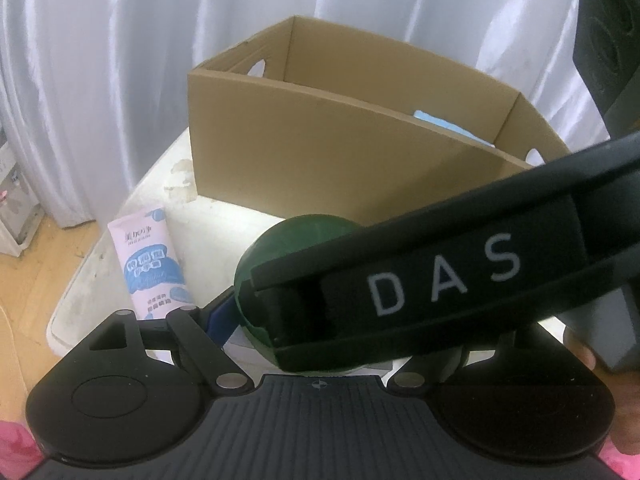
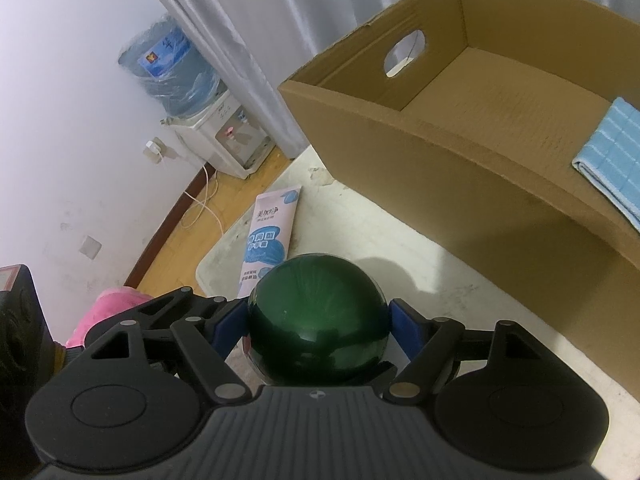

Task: Organize objects
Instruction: 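Close the right gripper around the green jar, then lift the green jar with the right gripper and carry it toward the box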

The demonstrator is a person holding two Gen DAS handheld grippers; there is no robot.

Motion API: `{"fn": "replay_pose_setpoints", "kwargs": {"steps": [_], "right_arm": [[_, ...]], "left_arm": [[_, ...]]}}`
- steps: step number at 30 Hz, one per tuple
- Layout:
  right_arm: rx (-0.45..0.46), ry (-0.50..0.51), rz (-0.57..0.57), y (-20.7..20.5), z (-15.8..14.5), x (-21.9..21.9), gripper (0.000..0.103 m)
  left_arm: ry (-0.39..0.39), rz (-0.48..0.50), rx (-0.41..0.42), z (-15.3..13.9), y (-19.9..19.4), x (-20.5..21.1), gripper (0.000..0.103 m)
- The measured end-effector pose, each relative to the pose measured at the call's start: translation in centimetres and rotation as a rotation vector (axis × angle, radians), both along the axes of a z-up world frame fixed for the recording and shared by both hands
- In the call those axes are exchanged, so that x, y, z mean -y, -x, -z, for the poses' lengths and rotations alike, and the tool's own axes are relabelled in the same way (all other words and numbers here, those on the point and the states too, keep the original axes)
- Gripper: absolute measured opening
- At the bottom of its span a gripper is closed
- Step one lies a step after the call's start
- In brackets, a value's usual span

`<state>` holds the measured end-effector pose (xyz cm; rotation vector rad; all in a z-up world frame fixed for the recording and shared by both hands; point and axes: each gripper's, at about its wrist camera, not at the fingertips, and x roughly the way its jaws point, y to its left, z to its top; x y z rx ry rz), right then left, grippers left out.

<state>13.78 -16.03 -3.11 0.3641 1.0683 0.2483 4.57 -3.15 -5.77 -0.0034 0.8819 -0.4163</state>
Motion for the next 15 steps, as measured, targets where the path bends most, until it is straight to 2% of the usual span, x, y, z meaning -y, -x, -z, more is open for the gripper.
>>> {"fn": "replay_pose_setpoints", "kwargs": {"steps": [15], "right_arm": [[-0.013, -0.005, -0.006, 0.3, 0.1, -0.1, 0.082]], "left_arm": [[0.014, -0.013, -0.002, -0.7, 2.3, -0.2, 0.082]]}}
